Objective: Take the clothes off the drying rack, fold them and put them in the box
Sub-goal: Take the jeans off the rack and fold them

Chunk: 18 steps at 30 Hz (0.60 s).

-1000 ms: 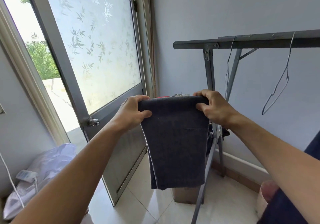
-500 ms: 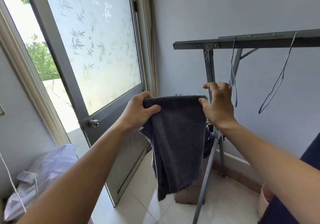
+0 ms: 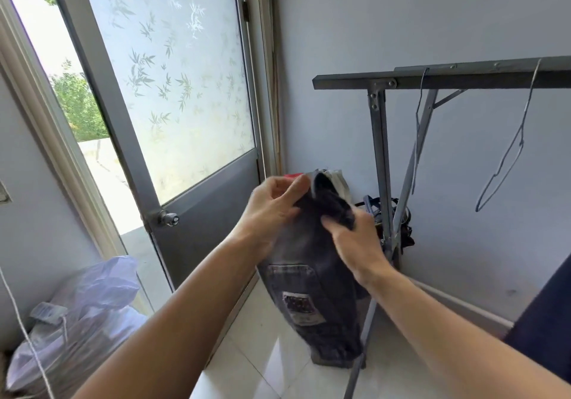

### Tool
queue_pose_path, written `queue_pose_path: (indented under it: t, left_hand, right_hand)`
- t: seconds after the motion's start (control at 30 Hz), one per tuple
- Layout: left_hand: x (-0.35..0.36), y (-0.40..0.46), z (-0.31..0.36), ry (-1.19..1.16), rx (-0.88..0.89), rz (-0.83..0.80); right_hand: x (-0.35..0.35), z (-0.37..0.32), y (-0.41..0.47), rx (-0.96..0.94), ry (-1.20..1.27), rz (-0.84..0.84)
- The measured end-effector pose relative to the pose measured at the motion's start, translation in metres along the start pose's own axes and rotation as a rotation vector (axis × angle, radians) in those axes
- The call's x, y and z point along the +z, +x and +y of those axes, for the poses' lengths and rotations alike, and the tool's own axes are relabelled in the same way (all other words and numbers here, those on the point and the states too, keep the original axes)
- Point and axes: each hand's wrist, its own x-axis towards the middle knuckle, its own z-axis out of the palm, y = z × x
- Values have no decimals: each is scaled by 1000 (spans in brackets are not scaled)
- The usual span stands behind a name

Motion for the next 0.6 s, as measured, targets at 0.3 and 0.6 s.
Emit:
queue_pose_path:
  t: [0.3,0.6]
  left_hand:
    - [-62,-3,-72,-75,-170,-165]
    - [-54,-17,-68,-252,-271,-390]
  right_hand:
    - [-40,-27,29,340,504,-52]
    - [-46,-26,34,439,644,-130]
